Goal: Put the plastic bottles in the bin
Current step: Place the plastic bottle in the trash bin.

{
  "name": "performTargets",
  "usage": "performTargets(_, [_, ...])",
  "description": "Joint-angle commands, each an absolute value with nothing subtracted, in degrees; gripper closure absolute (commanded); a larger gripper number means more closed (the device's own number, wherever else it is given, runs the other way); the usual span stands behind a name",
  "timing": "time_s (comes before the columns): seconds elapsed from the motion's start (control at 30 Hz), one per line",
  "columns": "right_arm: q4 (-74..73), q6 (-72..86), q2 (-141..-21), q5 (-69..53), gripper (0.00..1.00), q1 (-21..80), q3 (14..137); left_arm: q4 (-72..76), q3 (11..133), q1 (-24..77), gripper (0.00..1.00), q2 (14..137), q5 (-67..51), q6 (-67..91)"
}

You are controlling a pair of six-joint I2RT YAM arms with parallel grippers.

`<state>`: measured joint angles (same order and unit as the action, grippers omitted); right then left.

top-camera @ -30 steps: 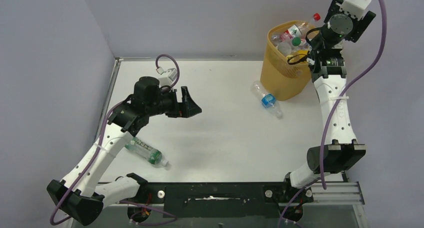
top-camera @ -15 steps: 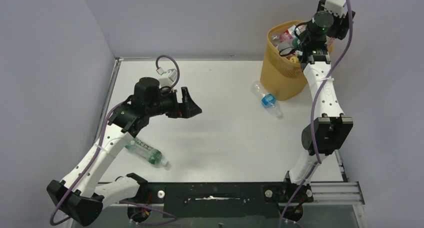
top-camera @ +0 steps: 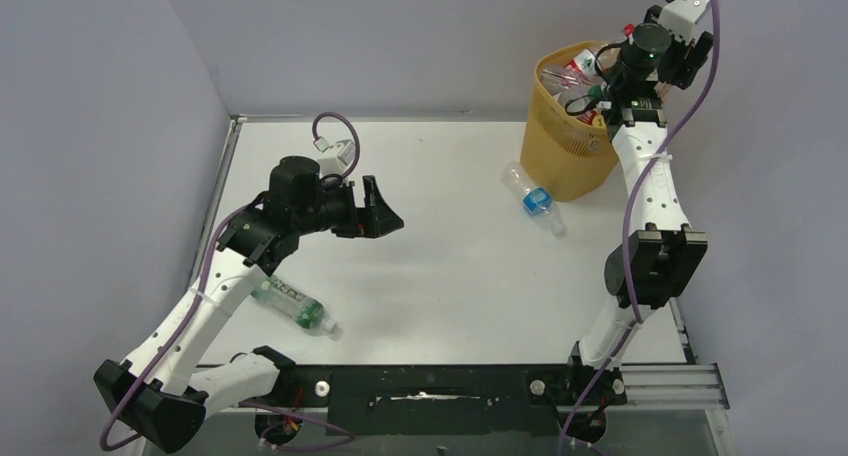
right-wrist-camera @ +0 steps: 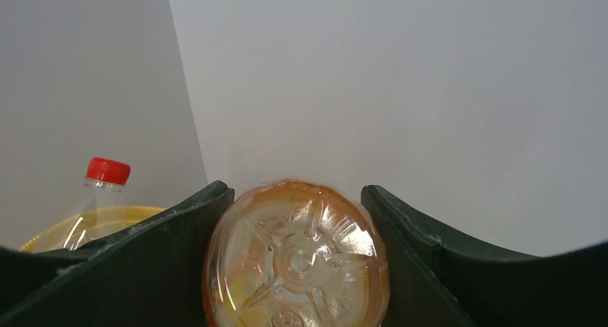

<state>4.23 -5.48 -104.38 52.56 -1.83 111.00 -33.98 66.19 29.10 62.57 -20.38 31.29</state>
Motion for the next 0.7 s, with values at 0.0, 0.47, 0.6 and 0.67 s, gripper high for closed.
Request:
performTargets(0.0, [-1.02, -1.35, -103.96, 49.80, 0.37, -1.67, 112.26, -30.87, 66.28, 29.22, 0.13, 61.84, -20.82, 30.94])
performTargets(0.47, [-10.10, 2.05, -105.94, 44.18, 0.30, -1.71, 113.88, -30.92, 66.51, 29.36, 0.13, 61.98, -20.90, 31.54])
performTargets(0.6, [-12.60, 2.37, -104.21, 41.31, 0.18, -2.14, 115.15, -31.08, 66.62, 29.52, 0.13, 61.71, -20.74, 31.95])
performTargets(0.67, [-15.84, 3.27, -103.79, 39.09, 0.06, -2.93, 119.26, -31.16, 66.62, 29.69, 0.13, 61.67, -20.58, 32.03])
